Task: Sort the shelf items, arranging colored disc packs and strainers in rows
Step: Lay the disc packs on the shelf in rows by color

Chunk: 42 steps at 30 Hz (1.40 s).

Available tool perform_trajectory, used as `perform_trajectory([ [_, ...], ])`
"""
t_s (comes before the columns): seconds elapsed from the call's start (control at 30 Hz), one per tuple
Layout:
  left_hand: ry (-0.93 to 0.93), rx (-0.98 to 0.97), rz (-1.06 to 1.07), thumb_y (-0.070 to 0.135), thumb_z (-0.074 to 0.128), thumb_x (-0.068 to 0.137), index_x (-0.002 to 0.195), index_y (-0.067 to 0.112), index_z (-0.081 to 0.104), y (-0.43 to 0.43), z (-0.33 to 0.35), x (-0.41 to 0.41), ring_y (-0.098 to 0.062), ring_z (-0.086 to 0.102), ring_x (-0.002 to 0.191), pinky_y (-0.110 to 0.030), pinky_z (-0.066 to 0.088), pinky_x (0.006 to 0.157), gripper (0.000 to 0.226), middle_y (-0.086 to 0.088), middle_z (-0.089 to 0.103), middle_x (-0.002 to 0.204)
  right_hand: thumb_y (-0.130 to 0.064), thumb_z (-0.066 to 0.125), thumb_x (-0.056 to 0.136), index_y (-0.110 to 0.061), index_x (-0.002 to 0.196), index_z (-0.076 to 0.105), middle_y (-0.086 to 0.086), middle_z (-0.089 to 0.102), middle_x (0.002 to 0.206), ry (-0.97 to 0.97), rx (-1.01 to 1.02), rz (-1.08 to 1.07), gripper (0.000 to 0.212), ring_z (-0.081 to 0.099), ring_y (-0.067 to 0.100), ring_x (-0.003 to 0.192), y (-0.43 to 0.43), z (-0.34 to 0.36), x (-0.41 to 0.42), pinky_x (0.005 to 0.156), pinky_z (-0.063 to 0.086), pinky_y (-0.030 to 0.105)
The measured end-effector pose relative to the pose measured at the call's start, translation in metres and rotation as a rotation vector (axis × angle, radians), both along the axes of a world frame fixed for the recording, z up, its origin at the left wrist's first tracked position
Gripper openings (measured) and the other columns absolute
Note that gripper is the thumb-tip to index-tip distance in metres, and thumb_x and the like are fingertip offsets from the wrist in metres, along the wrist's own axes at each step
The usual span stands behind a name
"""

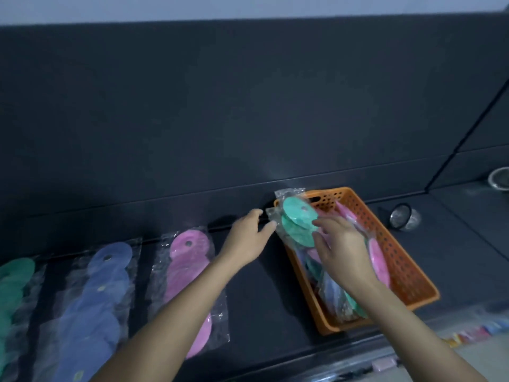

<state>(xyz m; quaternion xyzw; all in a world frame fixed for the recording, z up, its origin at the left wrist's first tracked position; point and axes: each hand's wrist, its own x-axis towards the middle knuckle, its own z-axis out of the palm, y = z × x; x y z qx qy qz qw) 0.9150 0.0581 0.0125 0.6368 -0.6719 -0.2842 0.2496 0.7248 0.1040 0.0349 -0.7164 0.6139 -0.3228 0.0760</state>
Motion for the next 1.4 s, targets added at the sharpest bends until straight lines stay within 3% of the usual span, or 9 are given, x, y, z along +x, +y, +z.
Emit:
perform_trajectory([
  [0.13, -0.021, 0.054, 0.107, 0.052, 0.042, 0.093, 0.116, 0.009, 0.047, -0.015, 0.005, -0.030, -0.018, 0.060, 0.075, -0.030, 0.043, 0.056, 0.049, -0.008, 0.065, 0.096, -0.032, 0.059, 0.087, -0.016, 0.131, 0.052, 0.013, 0.051, 0.135, 0.300, 0.199, -0.168, 0.048, 0.044, 0.038, 0.116, -0.012, -0.006, -0.039, 0.094, 0.038, 0.045],
  [0.23, -0.007, 0.091, 0.157, 0.053, 0.045, 0.091, 0.103, 0.008, 0.047, -0.024, 0.007, -0.049, -0.020, 0.060, 0.076, -0.031, 0.044, 0.056, 0.047, -0.010, 0.064, 0.099, -0.046, 0.057, 0.084, -0.027, 0.143, 0.030, 0.011, 0.037, 0.143, 0.384, 0.415, -0.160, 0.068, 0.038, 0.039, 0.124, -0.018, -0.017, -0.052, 0.102, 0.036, 0.049],
  [0.47, 0.063, 0.150, 0.215, 0.039, 0.065, 0.084, 0.108, 0.005, 0.044, -0.035, 0.002, -0.069, -0.025, 0.064, 0.085, -0.036, 0.054, 0.069, 0.047, -0.011, 0.063, 0.102, -0.031, 0.054, 0.090, -0.028, 0.142, 0.030, 0.007, 0.039, 0.144, 0.425, 0.379, -0.073, 0.057, 0.044, 0.035, 0.123, -0.023, -0.037, -0.066, 0.098, 0.045, 0.045],
  [0.6, 0.041, 0.115, 0.194, 0.029, 0.064, 0.084, 0.098, 0.008, 0.043, -0.042, -0.004, -0.078, -0.024, 0.062, 0.080, -0.028, 0.045, 0.056, 0.033, -0.011, 0.063, 0.098, -0.018, 0.049, 0.092, -0.029, 0.139, 0.034, 0.005, 0.046, 0.139, 0.422, 0.300, -0.068, 0.051, 0.051, 0.033, 0.115, -0.024, -0.041, -0.081, 0.084, 0.050, 0.041],
  [0.73, 0.051, 0.077, 0.178, 0.028, 0.063, 0.086, 0.095, 0.010, 0.040, -0.046, -0.010, -0.098, -0.011, 0.054, 0.063, -0.022, 0.035, 0.044, 0.031, -0.005, 0.059, 0.087, -0.012, 0.051, 0.090, -0.031, 0.141, 0.034, 0.003, 0.045, 0.143, 0.450, 0.277, -0.086, 0.058, 0.050, 0.031, 0.121, -0.029, -0.044, -0.104, 0.088, 0.049, 0.040],
  [0.9, 0.084, 0.059, 0.172, 0.027, 0.061, 0.089, 0.098, 0.009, 0.041, -0.051, -0.013, -0.130, -0.014, 0.056, 0.067, -0.021, 0.036, 0.043, 0.029, -0.004, 0.058, 0.088, -0.009, 0.054, 0.089, -0.031, 0.142, 0.037, 0.003, 0.043, 0.146, 0.423, 0.296, -0.086, 0.060, 0.047, 0.030, 0.126, -0.039, -0.042, -0.138, 0.097, 0.048, 0.043],
  [1.13, 0.285, 0.157, 0.211, 0.019, 0.058, 0.091, 0.104, 0.001, 0.048, -0.059, -0.015, -0.167, -0.025, 0.065, 0.084, -0.040, 0.059, 0.063, 0.024, -0.011, 0.062, 0.099, -0.006, 0.052, 0.089, -0.024, 0.138, 0.046, 0.006, 0.043, 0.146, 0.269, 0.291, -0.074, 0.053, 0.053, 0.031, 0.122, -0.046, -0.038, -0.174, 0.093, 0.051, 0.040],
  [1.27, 0.544, 0.322, 0.232, 0.013, 0.056, 0.093, 0.103, 0.004, 0.055, -0.062, -0.011, -0.182, -0.024, 0.067, 0.091, -0.034, 0.061, 0.061, 0.013, -0.011, 0.064, 0.104, 0.005, 0.051, 0.084, -0.012, 0.132, 0.051, 0.010, 0.045, 0.144, 0.206, 0.247, -0.107, 0.051, 0.058, 0.032, 0.114, -0.047, -0.037, -0.188, 0.087, 0.052, 0.036],
  [1.4, 0.510, 0.263, 0.204, 0.012, 0.054, 0.089, 0.079, 0.006, 0.047, -0.060, -0.011, -0.181, -0.019, 0.058, 0.080, -0.033, 0.051, 0.068, 0.014, -0.006, 0.057, 0.084, 0.003, 0.051, 0.085, 0.000, 0.121, 0.055, 0.021, 0.046, 0.139, 0.250, 0.150, -0.200, 0.036, 0.054, 0.039, 0.115, -0.045, -0.037, -0.195, 0.086, 0.054, 0.043],
])
